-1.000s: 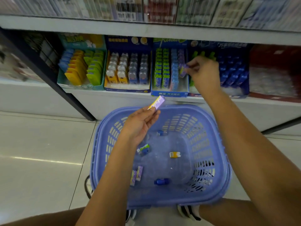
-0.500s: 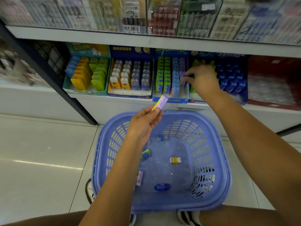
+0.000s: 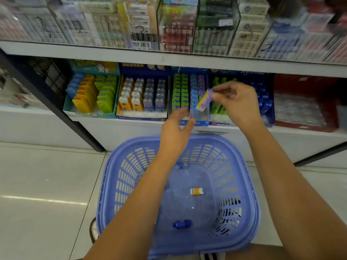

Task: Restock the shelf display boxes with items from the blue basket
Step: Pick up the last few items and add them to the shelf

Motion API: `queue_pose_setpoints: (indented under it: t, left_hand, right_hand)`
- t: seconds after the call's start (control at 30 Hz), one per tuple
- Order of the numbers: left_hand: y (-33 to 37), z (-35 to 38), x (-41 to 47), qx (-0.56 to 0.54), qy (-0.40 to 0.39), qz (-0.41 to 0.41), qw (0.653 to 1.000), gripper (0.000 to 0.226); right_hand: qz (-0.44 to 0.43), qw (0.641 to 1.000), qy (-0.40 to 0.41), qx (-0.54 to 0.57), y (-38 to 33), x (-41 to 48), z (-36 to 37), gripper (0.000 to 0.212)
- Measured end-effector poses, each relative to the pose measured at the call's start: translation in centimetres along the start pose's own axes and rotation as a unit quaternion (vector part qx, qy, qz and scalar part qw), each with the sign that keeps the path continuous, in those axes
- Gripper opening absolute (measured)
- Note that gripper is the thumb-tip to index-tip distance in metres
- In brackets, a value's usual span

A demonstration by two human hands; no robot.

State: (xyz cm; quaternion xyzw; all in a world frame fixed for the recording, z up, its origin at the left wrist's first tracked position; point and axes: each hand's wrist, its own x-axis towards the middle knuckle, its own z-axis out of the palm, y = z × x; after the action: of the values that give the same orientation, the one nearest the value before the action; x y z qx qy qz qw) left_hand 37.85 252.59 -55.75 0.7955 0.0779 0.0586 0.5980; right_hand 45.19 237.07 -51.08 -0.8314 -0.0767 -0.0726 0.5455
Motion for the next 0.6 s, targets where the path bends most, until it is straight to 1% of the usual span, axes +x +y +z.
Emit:
queue_pose_setpoints:
  t: [0.07, 0.1, 0.17, 0.23, 0.37, 0.47, 0.6]
  left_hand:
    - [-0.9, 0.0, -0.1, 0.17, -0.031, 0.062, 0.983, 0.048]
    - [-1.4, 0.0, -0.1, 0.226, -0.055, 0.086, 0.969, 0.052]
    - [-2.3, 0.1, -0.3, 0.296, -0.094, 0.113, 0.944, 0.059]
    - [-2.9, 0.0, -0.4, 0.314, -0.105, 0.125, 0.935, 0.063]
    - [-3.2, 0.1, -0.2, 0.312, -0.103, 0.124, 0.936, 0.063]
    - [-3.2, 0.1, 0.0, 0.31, -0.101, 0.125, 0.937, 0.063]
    - [-3.3, 0.0, 0.0, 0.304, -0.106, 0.125, 0.938, 0.064]
  right_hand:
    - [-0.03, 0.996, 0.033, -0.081, 1.0, 0.9, 0.3, 0.009]
    - [-0.04, 0.992, 0.03, -0.115, 1.5, 1.2, 0.6, 0.01]
    - [-0.055, 0.986, 0.012, -0.158, 2.5, 1.6, 1.4, 0.014]
    - [-0.072, 0.982, 0.005, -0.174, 3.0, 1.9, 1.9, 0.015]
    - [-0.098, 0.978, 0.009, -0.183, 3.4, 2.6, 2.0, 0.015]
    - [-0.1, 0.972, -0.013, -0.211, 3.6, 2.6, 2.3, 0.015]
    - [-0.134, 0.958, -0.015, -0.254, 3.9, 1.9, 2.7, 0.013]
